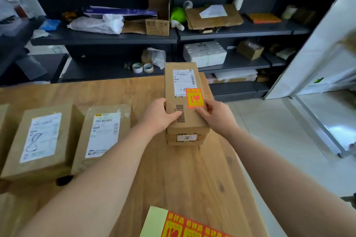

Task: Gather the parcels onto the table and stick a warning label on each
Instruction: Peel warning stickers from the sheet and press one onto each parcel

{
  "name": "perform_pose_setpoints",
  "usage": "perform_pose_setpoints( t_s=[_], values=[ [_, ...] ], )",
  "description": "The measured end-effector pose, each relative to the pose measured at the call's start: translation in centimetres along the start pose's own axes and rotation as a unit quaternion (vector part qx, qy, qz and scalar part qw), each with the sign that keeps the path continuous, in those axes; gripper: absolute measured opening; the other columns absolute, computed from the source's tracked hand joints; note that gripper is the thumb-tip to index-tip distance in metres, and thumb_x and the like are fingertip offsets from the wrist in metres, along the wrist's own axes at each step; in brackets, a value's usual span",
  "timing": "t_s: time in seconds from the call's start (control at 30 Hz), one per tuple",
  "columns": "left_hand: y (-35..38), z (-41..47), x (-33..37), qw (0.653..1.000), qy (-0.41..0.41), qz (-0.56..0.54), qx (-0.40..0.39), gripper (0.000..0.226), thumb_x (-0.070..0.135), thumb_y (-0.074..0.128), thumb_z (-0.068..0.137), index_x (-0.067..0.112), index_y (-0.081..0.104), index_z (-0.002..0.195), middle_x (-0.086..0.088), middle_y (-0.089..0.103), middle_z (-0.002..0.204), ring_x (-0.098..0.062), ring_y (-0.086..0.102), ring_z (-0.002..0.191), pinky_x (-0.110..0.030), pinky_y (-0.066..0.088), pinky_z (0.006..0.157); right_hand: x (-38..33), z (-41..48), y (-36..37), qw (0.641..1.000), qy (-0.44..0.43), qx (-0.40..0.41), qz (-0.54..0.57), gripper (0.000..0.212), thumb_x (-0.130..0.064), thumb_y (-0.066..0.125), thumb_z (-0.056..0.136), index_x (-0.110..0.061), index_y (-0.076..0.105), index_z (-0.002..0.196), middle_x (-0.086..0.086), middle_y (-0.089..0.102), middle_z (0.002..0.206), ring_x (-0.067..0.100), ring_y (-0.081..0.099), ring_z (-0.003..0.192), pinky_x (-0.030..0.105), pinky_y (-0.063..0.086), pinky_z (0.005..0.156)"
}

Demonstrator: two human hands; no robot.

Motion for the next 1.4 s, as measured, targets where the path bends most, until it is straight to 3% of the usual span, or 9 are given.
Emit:
perform_pose_setpoints(
  t_s=[0.1, 0.3, 0.47, 0.63, 0.8, 0.93, 1.03, 1.13, 1.4],
  values=[
    [1.2, 2.1, -0.9, 1.000, -0.019, 0.012, -0.005, 0.047, 0.039, 0.074, 0.078, 0.021, 0.060, 0.118, 0.003, 0.067, 0.113, -0.013, 0.063, 0.097, -0.034, 0.054, 0.083, 1.4, 2.2, 1.0, 1.000, 0.002, -0.010, -0.019, 0.023, -0.045, 0.053, 0.091, -0.024, 0.061, 0.089, -0.009, 0.063, 0.078, 0.010, 0.056, 0.071, 0.025, 0.037, 0.053],
    [1.9, 4.0, -1.5, 0.999, -0.010, 0.051, 0.005, 0.046, 0.046, 0.071, 0.077, 0.024, 0.059, 0.116, 0.006, 0.066, 0.112, -0.008, 0.059, 0.089, -0.023, 0.049, 0.072, 2.4, 4.1, 1.9, 0.999, 0.007, -0.013, -0.036, 0.036, -0.048, 0.051, 0.092, -0.021, 0.059, 0.114, -0.002, 0.068, 0.098, 0.017, 0.061, 0.086, 0.034, 0.052, 0.070],
    [1.1, 3.6, -0.8, 0.993, 0.010, 0.118, 0.008, 0.044, 0.049, 0.065, 0.080, 0.024, 0.059, 0.116, 0.005, 0.066, 0.109, -0.014, 0.062, 0.093, -0.034, 0.055, 0.078, 1.3, 3.9, 1.4, 0.990, -0.036, 0.022, -0.135, 0.037, -0.051, 0.047, 0.092, -0.023, 0.057, 0.113, -0.003, 0.064, 0.100, 0.021, 0.060, 0.088, 0.034, 0.051, 0.068],
    [-0.8, 0.9, 1.0, 0.967, 0.061, 0.245, 0.033, 0.039, 0.050, 0.055, 0.088, 0.017, 0.057, 0.110, 0.000, 0.061, 0.100, -0.018, 0.057, 0.084, -0.030, 0.046, 0.061, -2.0, 2.4, 1.5, 0.968, -0.105, 0.045, -0.225, 0.030, -0.043, 0.046, 0.094, -0.019, 0.059, 0.105, -0.003, 0.060, 0.106, 0.021, 0.055, 0.096, 0.034, 0.047, 0.079],
    [-5.3, -5.0, -1.9, 0.943, 0.066, 0.315, 0.084, 0.050, 0.050, 0.051, 0.089, 0.008, 0.057, 0.115, -0.010, 0.062, 0.114, -0.028, 0.057, 0.105, -0.040, 0.049, 0.086, -7.1, -1.0, 4.3, 0.957, -0.173, 0.030, -0.230, 0.035, -0.041, 0.047, 0.093, -0.011, 0.059, 0.107, 0.004, 0.060, 0.114, 0.027, 0.053, 0.105, 0.035, 0.041, 0.086],
    [-9.2, -10.1, -7.4, 0.933, -0.002, 0.350, 0.083, 0.051, 0.051, 0.052, 0.087, 0.007, 0.056, 0.112, -0.011, 0.062, 0.112, -0.029, 0.056, 0.102, -0.039, 0.047, 0.080, -10.8, -4.3, 8.5, 0.954, -0.208, -0.012, -0.215, 0.040, -0.043, 0.047, 0.093, -0.011, 0.055, 0.116, 0.007, 0.059, 0.123, 0.029, 0.052, 0.113, 0.036, 0.041, 0.092],
    [-10.8, -13.2, -10.9, 0.922, -0.056, 0.380, 0.059, 0.050, 0.052, 0.049, 0.088, 0.010, 0.055, 0.115, -0.009, 0.062, 0.103, -0.028, 0.057, 0.094, -0.035, 0.045, 0.072, -13.0, -6.8, 11.9, 0.952, -0.228, -0.040, -0.201, 0.035, -0.043, 0.046, 0.094, -0.011, 0.053, 0.108, 0.008, 0.063, 0.101, 0.029, 0.058, 0.096, 0.033, 0.037, 0.073],
    [-10.8, -14.8, -12.7, 0.943, -0.071, 0.324, 0.034, 0.045, 0.051, 0.047, 0.090, 0.016, 0.055, 0.118, -0.008, 0.059, 0.098, -0.027, 0.058, 0.090, -0.034, 0.047, 0.068, -13.9, -8.5, 15.0, 0.954, -0.186, -0.096, -0.216, 0.036, -0.043, 0.043, 0.095, -0.012, 0.049, 0.112, 0.009, 0.064, 0.092, 0.031, 0.060, 0.084, 0.034, 0.036, 0.061],
    [-9.9, -19.3, -13.9, 0.970, -0.061, 0.236, 0.009, 0.043, 0.050, 0.054, 0.086, 0.021, 0.053, 0.118, -0.006, 0.053, 0.106, -0.023, 0.055, 0.094, -0.039, 0.051, 0.079, -14.3, -13.8, 15.7, 0.966, -0.140, -0.129, -0.177, 0.026, -0.043, 0.045, 0.095, -0.018, 0.044, 0.099, 0.003, 0.063, 0.081, 0.024, 0.061, 0.072, 0.034, 0.050, 0.059]
  ],
)
Point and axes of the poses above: each hand's wrist, its own z-axis towards the middle knuckle, its own y-axis out of the palm, x = y × z, the point moved 5 cm from there along z, towards the middle knuckle
